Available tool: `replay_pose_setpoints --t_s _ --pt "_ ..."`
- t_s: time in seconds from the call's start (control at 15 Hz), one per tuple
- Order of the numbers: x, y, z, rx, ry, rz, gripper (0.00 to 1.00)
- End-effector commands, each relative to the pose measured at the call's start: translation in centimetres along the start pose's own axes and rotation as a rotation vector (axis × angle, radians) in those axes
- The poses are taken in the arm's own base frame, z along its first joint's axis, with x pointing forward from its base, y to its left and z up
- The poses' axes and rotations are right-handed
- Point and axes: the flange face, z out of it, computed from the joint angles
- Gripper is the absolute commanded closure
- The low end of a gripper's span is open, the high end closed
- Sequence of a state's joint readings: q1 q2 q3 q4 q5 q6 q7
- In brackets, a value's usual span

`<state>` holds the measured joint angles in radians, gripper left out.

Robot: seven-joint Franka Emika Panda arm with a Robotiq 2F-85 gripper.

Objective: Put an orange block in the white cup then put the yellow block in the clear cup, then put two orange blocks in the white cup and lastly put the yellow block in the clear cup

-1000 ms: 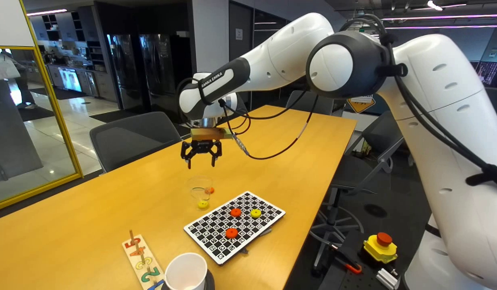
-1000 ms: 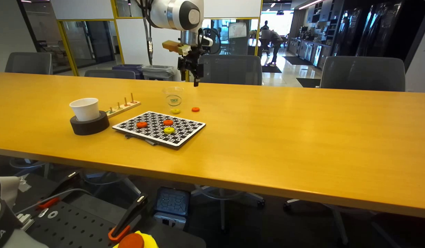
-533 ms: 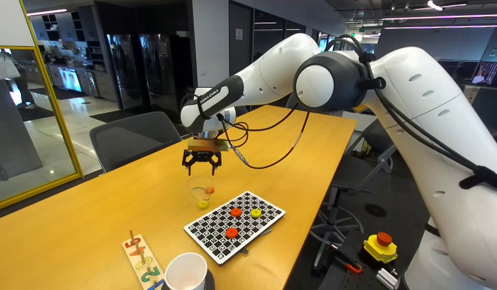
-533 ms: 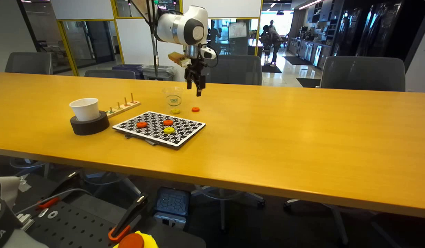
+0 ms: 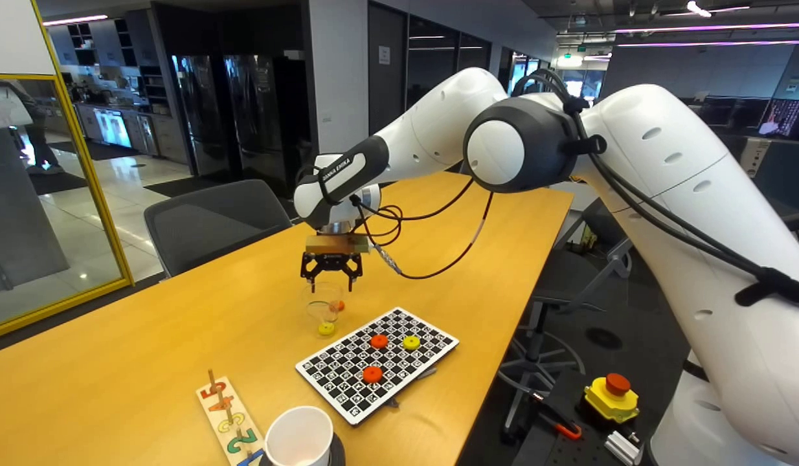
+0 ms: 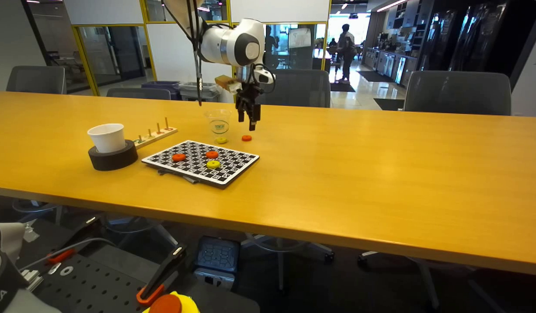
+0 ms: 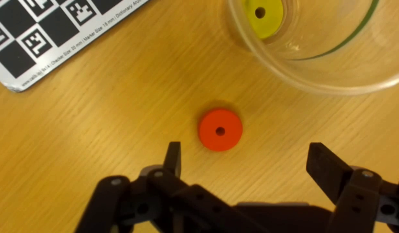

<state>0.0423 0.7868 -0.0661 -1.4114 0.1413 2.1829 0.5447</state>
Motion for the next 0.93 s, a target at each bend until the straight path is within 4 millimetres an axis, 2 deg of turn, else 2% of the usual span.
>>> replay_pose_setpoints --t_s 0.0,0.87 --pt "0.2 -0.8 0.6 -0.032 -0.007 0.013 0.0" --pt "0.7 0.3 3.1 -0.052 -0.035 0.03 0.0"
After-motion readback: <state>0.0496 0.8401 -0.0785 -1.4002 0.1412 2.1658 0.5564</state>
